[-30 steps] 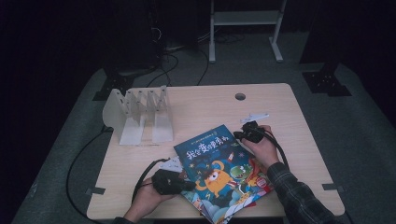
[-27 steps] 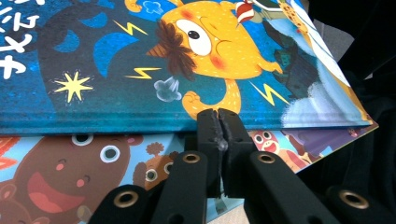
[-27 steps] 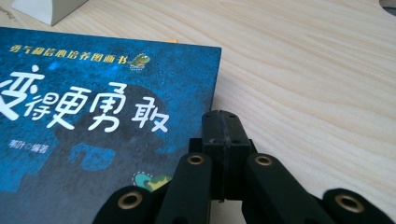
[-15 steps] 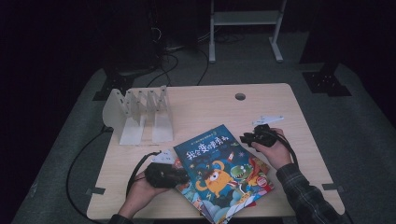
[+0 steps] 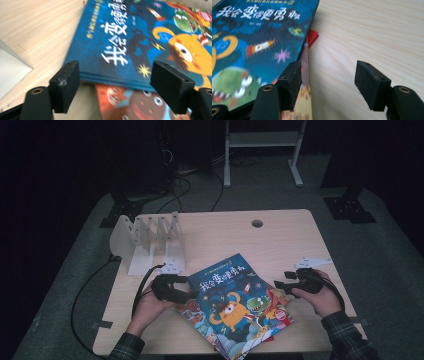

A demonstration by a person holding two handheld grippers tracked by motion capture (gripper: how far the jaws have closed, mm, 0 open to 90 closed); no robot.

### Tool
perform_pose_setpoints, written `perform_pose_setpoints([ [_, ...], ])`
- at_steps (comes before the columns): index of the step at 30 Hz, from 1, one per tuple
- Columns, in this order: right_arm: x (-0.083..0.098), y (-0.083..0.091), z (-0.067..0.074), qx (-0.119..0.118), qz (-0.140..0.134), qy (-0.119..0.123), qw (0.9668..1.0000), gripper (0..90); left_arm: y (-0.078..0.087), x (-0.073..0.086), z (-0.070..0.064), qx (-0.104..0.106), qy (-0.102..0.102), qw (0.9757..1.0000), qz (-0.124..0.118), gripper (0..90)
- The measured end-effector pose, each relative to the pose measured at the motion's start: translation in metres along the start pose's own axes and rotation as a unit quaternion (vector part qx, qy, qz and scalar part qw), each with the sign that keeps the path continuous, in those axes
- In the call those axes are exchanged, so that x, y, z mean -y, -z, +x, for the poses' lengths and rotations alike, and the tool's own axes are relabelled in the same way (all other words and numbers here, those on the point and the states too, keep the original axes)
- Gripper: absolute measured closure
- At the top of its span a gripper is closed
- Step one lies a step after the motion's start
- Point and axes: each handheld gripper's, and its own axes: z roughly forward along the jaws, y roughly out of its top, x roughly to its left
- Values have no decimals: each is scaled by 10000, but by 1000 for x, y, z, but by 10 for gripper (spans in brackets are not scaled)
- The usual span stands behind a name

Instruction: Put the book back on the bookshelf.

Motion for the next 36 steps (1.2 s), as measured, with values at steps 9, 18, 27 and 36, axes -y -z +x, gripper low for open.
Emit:
perform_pose_setpoints([
  [9,28,24,6,-158,62,17,9999,346,-14,-5,21,-44,147,9999,-11,143],
  [18,54,47,17,-403,121,167,9990,305,-23,-1,25,169,265,9993,206,136],
  [27,72,58,28,-613,201,234,9976,285,-24,-1,22,122,177,9991,364,136],
  [36,75,56,27,-551,295,282,9976,281,-22,-1,19,124,152,9987,471,136],
])
